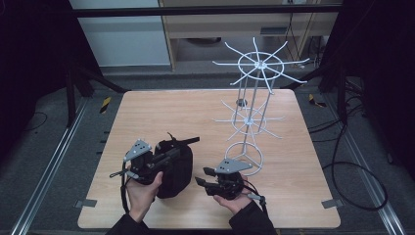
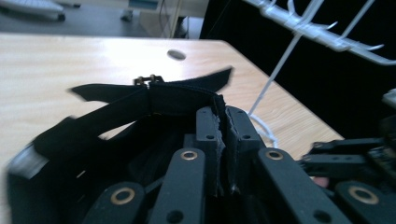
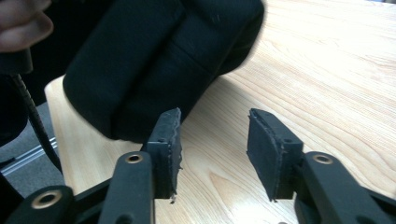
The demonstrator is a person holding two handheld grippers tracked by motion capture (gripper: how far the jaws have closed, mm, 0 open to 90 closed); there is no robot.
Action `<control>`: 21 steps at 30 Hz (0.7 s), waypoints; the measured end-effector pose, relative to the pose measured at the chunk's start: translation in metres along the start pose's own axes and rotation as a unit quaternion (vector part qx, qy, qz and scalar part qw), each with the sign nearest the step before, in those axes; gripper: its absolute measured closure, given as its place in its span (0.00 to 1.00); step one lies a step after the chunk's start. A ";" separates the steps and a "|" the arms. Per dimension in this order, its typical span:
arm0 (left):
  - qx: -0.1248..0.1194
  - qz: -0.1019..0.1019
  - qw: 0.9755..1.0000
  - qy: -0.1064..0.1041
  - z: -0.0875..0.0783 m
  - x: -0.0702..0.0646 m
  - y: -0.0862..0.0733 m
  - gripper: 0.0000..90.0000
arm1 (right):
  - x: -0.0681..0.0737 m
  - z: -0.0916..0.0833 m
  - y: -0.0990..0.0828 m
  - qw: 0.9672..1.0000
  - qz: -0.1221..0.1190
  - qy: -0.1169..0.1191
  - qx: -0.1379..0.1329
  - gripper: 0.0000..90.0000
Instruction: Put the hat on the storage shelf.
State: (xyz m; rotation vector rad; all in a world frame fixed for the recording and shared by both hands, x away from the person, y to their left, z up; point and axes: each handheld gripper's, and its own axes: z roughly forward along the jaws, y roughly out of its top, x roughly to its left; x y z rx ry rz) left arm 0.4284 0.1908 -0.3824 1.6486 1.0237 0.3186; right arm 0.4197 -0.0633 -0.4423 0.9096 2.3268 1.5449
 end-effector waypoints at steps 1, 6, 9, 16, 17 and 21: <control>-0.005 0.003 1.000 -0.003 -0.002 -0.002 0.001 0.93 | 0.000 0.000 0.000 1.000 0.000 0.000 0.000 0.59; -0.015 0.017 1.000 -0.017 -0.004 -0.011 0.004 0.94 | 0.002 0.002 0.002 1.000 0.002 0.024 -0.011 0.53; -0.018 0.021 0.999 -0.027 -0.004 -0.015 0.005 0.94 | 0.005 0.005 0.002 0.999 -0.002 0.042 -0.011 0.52; -0.017 0.038 0.998 -0.041 -0.003 -0.022 0.003 0.94 | 0.007 0.011 0.000 0.998 -0.014 0.057 -0.005 0.98; -0.019 0.040 0.998 -0.042 -0.003 -0.022 0.003 0.94 | 0.007 0.011 0.000 0.998 -0.014 0.057 -0.005 0.98; -0.025 0.054 0.997 -0.039 -0.006 -0.023 0.005 0.93 | 0.006 0.005 0.004 0.999 -0.028 0.038 -0.004 0.99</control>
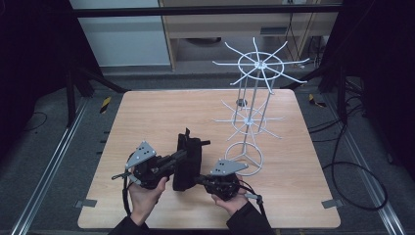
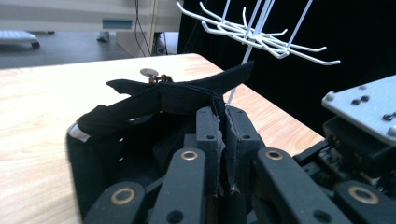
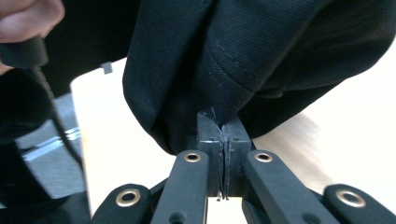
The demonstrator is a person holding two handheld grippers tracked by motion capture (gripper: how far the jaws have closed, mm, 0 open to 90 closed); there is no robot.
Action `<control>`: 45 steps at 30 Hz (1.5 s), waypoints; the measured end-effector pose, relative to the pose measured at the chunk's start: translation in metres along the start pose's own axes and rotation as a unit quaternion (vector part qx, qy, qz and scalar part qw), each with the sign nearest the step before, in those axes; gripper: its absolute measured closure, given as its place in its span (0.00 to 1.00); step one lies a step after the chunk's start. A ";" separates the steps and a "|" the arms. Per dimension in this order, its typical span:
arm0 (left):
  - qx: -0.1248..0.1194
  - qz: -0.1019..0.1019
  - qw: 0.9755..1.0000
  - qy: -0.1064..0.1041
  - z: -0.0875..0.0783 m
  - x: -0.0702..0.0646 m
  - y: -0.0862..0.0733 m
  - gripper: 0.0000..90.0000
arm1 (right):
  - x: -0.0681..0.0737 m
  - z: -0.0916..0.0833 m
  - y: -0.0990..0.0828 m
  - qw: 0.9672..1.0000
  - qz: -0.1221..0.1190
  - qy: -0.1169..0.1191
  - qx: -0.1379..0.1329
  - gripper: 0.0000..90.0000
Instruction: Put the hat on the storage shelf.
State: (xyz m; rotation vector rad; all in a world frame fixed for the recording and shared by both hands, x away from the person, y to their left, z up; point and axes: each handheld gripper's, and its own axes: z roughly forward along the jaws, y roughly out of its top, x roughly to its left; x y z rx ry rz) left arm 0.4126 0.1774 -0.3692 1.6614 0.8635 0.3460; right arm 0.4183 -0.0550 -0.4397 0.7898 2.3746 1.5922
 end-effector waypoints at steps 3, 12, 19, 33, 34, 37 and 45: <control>-0.003 0.013 1.000 0.007 -0.004 0.000 0.001 0.93 | -0.001 -0.007 0.007 0.999 -0.024 -0.033 0.007 0.99; 0.017 0.029 0.999 0.034 -0.014 0.008 -0.011 0.94 | 0.004 -0.009 0.022 0.992 -0.077 -0.075 0.060 0.99; 0.031 0.022 0.997 0.064 -0.033 0.022 -0.027 0.94 | 0.011 0.004 0.024 0.994 -0.073 -0.057 0.059 0.93; 0.062 0.013 0.990 0.126 -0.052 0.062 -0.046 0.94 | 0.001 -0.010 0.013 0.997 -0.028 -0.072 0.023 0.61; 0.065 0.013 0.989 0.129 -0.053 0.064 -0.047 0.94 | -0.001 -0.014 0.008 0.996 -0.025 -0.077 0.027 0.60; 0.075 0.010 0.987 0.145 -0.055 0.074 -0.052 0.94 | -0.010 -0.027 -0.010 0.995 -0.014 -0.096 0.036 0.58; 0.117 -0.001 0.978 0.173 -0.058 0.099 -0.067 0.93 | -0.025 -0.049 -0.029 0.991 0.014 -0.129 0.034 0.51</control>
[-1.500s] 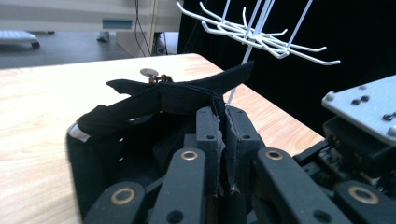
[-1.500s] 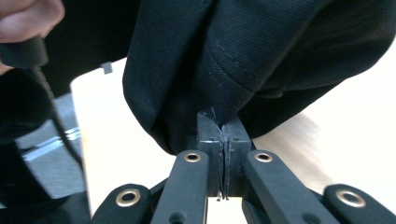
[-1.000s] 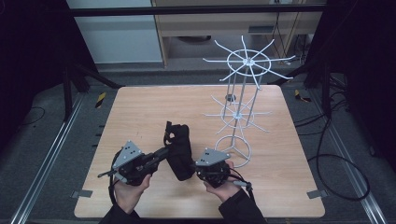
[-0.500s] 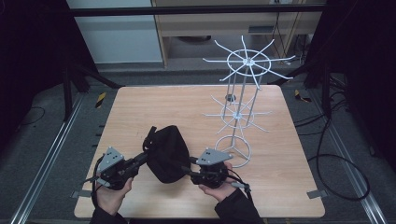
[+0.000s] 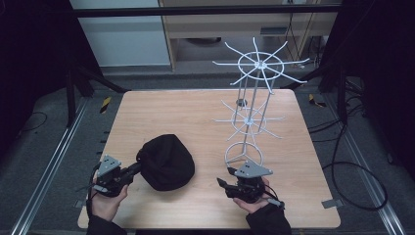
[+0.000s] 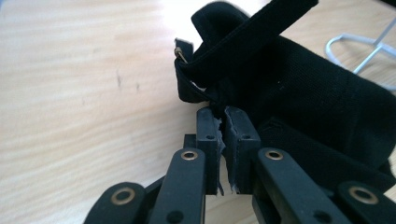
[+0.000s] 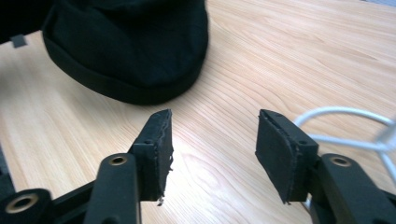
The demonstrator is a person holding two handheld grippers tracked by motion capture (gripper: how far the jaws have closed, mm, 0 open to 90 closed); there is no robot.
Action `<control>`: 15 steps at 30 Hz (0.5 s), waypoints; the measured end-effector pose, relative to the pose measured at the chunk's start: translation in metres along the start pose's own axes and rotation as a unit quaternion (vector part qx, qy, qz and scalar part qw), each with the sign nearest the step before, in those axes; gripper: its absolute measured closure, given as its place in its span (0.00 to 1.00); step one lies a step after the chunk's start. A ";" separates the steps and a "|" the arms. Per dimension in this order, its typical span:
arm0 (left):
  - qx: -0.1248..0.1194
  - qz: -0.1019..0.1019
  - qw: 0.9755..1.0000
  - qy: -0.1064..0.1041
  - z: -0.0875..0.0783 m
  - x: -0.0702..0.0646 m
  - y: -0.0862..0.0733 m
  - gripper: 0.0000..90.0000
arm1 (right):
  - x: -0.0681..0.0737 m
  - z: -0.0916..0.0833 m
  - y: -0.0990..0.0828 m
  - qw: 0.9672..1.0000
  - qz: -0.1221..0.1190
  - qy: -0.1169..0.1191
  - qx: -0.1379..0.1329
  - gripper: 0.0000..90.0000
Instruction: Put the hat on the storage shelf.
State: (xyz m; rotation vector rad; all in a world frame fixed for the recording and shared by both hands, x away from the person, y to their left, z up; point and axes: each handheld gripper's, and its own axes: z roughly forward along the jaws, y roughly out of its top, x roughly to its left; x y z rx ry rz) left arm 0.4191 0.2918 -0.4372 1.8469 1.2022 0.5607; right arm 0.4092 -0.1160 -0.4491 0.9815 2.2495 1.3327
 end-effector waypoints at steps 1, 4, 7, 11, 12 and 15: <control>0.009 0.000 1.000 0.003 0.002 0.003 -0.002 0.93 | -0.002 -0.002 -0.002 1.000 0.001 -0.004 0.000 0.50; 0.027 -0.002 1.000 0.015 0.008 0.009 -0.007 0.93 | -0.008 -0.009 -0.009 1.000 0.009 -0.018 0.003 0.49; 0.045 0.004 0.999 0.026 0.013 0.013 -0.011 0.92 | -0.018 -0.015 -0.018 0.999 0.023 -0.038 0.005 0.48; 0.069 0.012 0.997 0.040 0.019 0.014 -0.015 0.91 | -0.025 -0.019 -0.023 0.998 0.030 -0.055 0.010 0.47; 0.074 0.016 0.996 0.046 0.021 0.014 -0.016 0.91 | -0.027 -0.020 -0.025 0.998 0.030 -0.061 0.012 0.46; 0.088 0.024 0.994 0.058 0.024 0.015 -0.018 0.89 | -0.033 -0.023 -0.029 0.996 0.035 -0.077 0.018 0.45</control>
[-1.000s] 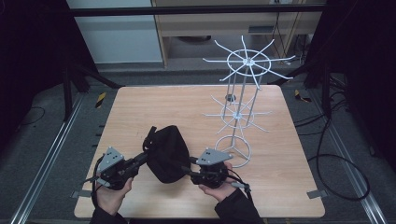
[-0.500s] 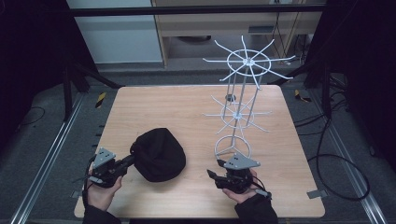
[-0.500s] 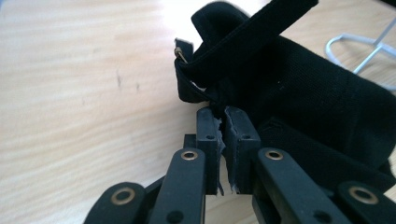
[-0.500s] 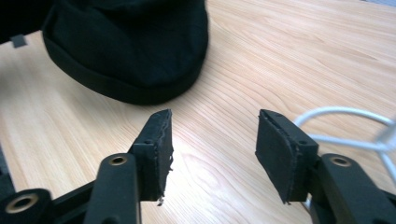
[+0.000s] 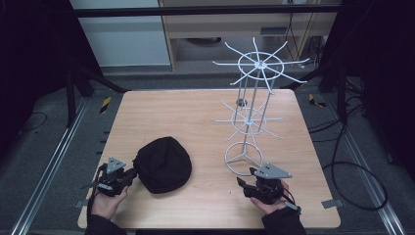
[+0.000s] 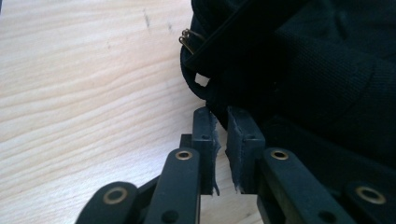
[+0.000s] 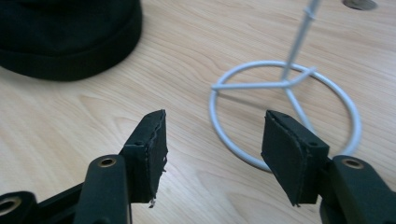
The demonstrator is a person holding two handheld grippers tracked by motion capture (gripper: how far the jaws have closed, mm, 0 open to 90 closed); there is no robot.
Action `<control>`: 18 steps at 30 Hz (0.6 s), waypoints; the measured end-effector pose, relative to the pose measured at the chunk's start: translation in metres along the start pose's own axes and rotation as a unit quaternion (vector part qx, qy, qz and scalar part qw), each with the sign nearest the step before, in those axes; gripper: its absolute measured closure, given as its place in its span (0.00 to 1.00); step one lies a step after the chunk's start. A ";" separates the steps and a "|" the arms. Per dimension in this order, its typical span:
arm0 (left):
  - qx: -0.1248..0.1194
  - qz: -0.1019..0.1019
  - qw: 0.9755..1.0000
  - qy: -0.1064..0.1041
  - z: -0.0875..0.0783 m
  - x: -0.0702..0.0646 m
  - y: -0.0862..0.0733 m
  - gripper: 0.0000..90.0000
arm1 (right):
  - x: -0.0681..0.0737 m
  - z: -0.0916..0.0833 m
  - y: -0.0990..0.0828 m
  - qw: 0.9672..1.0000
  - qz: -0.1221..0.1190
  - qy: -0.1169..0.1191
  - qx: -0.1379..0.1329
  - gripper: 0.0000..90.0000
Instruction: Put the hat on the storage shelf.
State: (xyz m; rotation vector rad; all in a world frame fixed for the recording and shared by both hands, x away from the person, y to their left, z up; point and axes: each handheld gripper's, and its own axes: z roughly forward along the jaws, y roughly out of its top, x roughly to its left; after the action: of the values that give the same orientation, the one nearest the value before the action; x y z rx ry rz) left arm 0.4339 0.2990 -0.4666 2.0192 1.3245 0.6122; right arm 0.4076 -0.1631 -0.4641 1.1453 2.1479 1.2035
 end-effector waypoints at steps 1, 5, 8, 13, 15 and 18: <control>0.003 -0.002 1.000 0.003 0.000 0.001 0.000 0.88 | -0.002 0.000 -0.001 1.000 0.003 -0.006 0.001 0.45; -0.012 -0.013 1.000 0.018 -0.008 0.004 0.001 0.80 | -0.014 -0.004 -0.005 1.000 0.010 -0.027 -0.001 0.43; -0.032 -0.025 0.999 0.019 -0.016 0.005 0.003 0.73 | -0.023 -0.009 -0.008 0.999 0.022 -0.044 -0.004 0.41; -0.066 -0.025 0.997 0.014 -0.030 0.000 0.012 0.61 | -0.040 -0.019 -0.015 0.996 0.041 -0.073 -0.019 0.40; -0.079 -0.024 0.997 0.009 -0.035 -0.003 0.018 0.60 | -0.042 -0.021 -0.016 0.996 0.043 -0.075 -0.020 0.39; -0.096 -0.023 0.995 -0.003 -0.041 -0.008 0.026 0.55 | -0.048 -0.024 -0.018 0.996 0.052 -0.077 -0.019 0.39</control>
State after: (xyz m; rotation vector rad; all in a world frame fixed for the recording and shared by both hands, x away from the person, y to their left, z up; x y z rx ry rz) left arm 0.4192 0.2942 -0.4197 1.8292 1.2540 0.6845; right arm 0.4103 -0.2195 -0.4680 1.3020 1.9648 1.1553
